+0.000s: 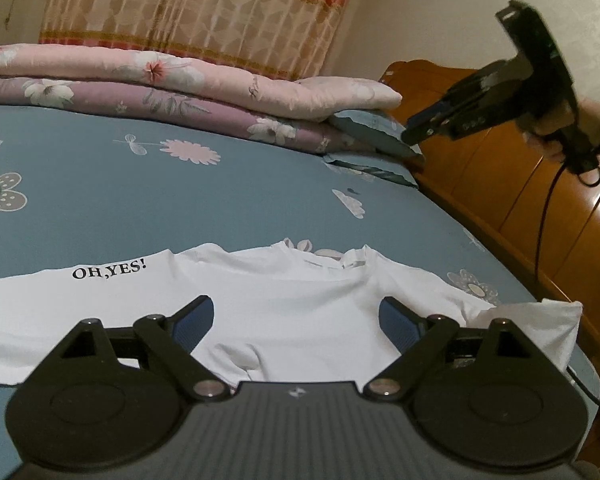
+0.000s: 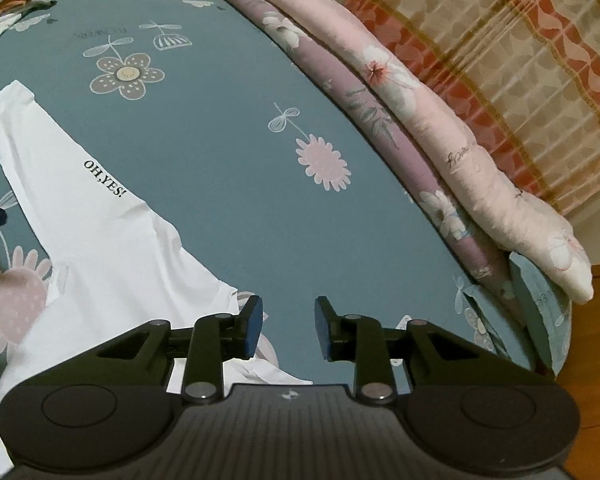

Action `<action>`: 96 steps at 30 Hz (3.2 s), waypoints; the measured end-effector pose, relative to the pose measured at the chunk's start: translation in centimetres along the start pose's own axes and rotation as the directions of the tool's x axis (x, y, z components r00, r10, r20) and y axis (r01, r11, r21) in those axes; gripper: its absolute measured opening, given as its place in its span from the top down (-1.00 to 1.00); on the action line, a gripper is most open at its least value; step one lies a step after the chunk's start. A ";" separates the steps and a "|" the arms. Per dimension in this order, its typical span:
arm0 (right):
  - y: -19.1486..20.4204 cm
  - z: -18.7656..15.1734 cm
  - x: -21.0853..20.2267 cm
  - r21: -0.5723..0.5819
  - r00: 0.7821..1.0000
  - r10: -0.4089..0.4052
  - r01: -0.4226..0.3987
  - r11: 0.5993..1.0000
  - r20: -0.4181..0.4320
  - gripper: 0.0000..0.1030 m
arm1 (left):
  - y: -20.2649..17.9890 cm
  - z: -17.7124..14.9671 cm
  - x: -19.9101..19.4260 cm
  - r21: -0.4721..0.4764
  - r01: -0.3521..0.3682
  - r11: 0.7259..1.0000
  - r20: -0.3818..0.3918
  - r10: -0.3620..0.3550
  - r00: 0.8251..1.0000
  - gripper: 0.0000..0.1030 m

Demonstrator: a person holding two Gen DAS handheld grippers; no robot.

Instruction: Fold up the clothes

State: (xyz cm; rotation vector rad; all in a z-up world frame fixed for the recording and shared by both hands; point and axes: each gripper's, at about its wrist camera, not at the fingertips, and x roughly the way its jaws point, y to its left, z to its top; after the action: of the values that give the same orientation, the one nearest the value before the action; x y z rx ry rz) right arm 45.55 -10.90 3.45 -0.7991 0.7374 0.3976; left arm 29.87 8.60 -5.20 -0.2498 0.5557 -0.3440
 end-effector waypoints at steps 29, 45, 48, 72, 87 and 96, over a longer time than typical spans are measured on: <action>-1.3 -3.9 -7.3 0.067 0.992 -0.093 0.099 0.993 -0.087 0.32 | -1.6 -0.3 -1.2 0.036 0.061 0.997 0.020 -0.062 0.998 -0.74; 2.7 -0.5 11.6 0.136 0.976 0.215 -0.210 0.968 -0.024 0.32 | 2.5 -0.3 0.1 -0.036 0.001 0.999 -0.007 -0.002 1.000 -0.74; 2.8 -1.0 15.9 0.161 0.967 0.250 -0.241 0.957 -0.042 0.32 | 3.0 -0.6 0.8 -0.043 0.002 0.999 -0.025 -0.003 1.000 -0.74; 1.9 -2.2 23.0 0.224 0.958 0.277 -0.285 0.932 0.067 0.79 | 3.2 -2.1 3.4 -0.026 -0.004 1.000 -0.101 0.001 0.995 -0.74; 6.7 -0.1 18.4 0.297 0.942 0.335 -0.323 0.899 0.010 0.03 | 6.0 -1.1 0.8 -0.081 -0.125 0.989 -0.043 0.121 0.992 -0.74; 9.3 4.1 24.2 0.390 0.951 0.302 -0.301 0.870 0.060 -0.20 | 7.8 -0.6 -0.3 -0.134 -0.158 0.978 -0.013 0.157 0.987 -0.74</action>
State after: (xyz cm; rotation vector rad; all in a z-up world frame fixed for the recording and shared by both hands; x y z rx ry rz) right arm 58.58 -0.56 -16.82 -0.2998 0.9137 0.5075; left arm 31.21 15.75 -8.06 -0.3335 0.5983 -0.1533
